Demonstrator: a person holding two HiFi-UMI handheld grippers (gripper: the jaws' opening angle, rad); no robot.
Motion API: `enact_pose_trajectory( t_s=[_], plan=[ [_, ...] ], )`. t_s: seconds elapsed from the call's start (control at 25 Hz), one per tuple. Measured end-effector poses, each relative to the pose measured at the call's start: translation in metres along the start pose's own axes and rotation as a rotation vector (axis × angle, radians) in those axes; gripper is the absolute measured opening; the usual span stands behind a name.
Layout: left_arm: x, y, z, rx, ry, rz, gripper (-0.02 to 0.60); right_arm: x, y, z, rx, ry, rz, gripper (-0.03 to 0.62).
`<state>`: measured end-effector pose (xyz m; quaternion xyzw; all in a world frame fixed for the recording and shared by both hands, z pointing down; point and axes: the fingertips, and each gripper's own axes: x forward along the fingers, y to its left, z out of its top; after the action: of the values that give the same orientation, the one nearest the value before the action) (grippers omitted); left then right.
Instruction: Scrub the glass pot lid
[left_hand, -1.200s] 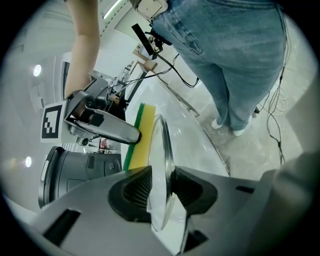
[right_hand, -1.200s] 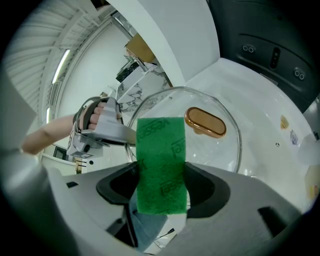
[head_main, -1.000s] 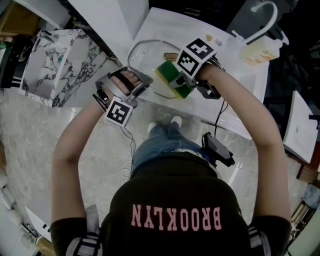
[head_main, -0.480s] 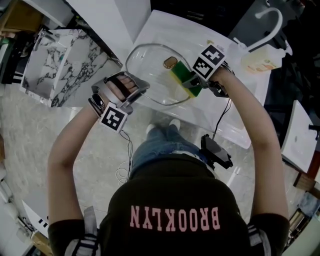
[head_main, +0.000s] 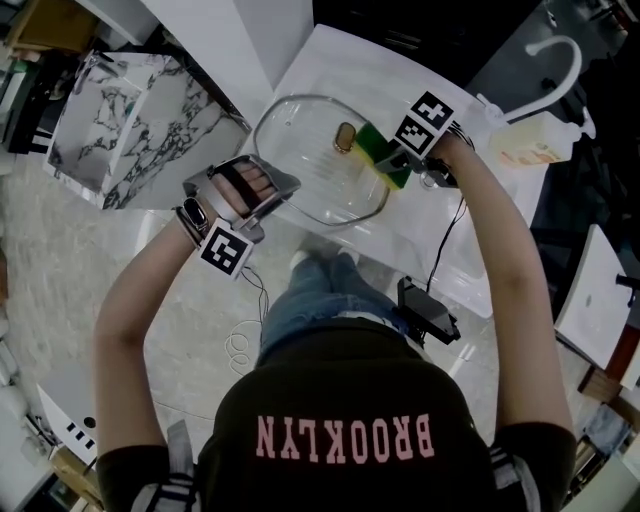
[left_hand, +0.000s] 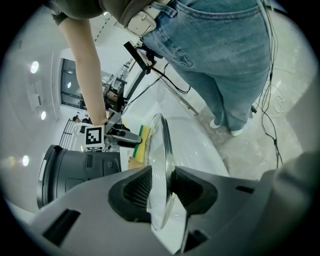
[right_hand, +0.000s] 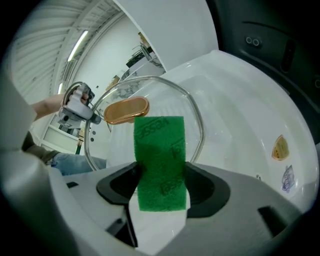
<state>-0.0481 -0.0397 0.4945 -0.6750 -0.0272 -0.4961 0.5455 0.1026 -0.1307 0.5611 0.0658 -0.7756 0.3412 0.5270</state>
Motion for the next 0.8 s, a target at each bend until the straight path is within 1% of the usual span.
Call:
enact_pose_trajectory(
  t_s=[0.16,0.28,0.4,0.52,0.6,0.68,0.72,0.8],
  plan=[
    [0.001,0.005,0.003,0.001,0.004,0.007,0.115,0.000,-0.027,0.005,0.055,-0.071,-0.035,0.276],
    [0.001,0.009,0.005,0.007,0.012,0.008,0.115,-0.001,-0.043,0.010,0.072,-0.137,-0.067,0.276],
    [0.000,0.008,0.005,0.014,0.023,0.007,0.115,0.000,-0.049,0.014,0.103,-0.218,-0.076,0.276],
    [0.000,0.004,0.005,0.002,0.029,0.002,0.117,-0.002,-0.049,0.012,0.145,-0.282,-0.079,0.276],
    [0.001,0.000,0.005,-0.024,0.025,-0.009,0.115,-0.015,-0.049,0.014,0.140,-0.317,-0.097,0.276],
    [0.001,-0.005,0.004,-0.057,0.017,-0.024,0.117,-0.039,-0.041,0.023,0.112,-0.371,-0.097,0.276],
    [0.000,-0.006,0.003,-0.060,0.016,-0.023,0.115,-0.053,-0.033,0.031,0.092,-0.401,-0.087,0.276],
    [0.000,-0.005,0.002,-0.041,0.018,-0.007,0.115,-0.082,-0.010,0.049,0.041,-0.455,-0.064,0.276]
  ],
)
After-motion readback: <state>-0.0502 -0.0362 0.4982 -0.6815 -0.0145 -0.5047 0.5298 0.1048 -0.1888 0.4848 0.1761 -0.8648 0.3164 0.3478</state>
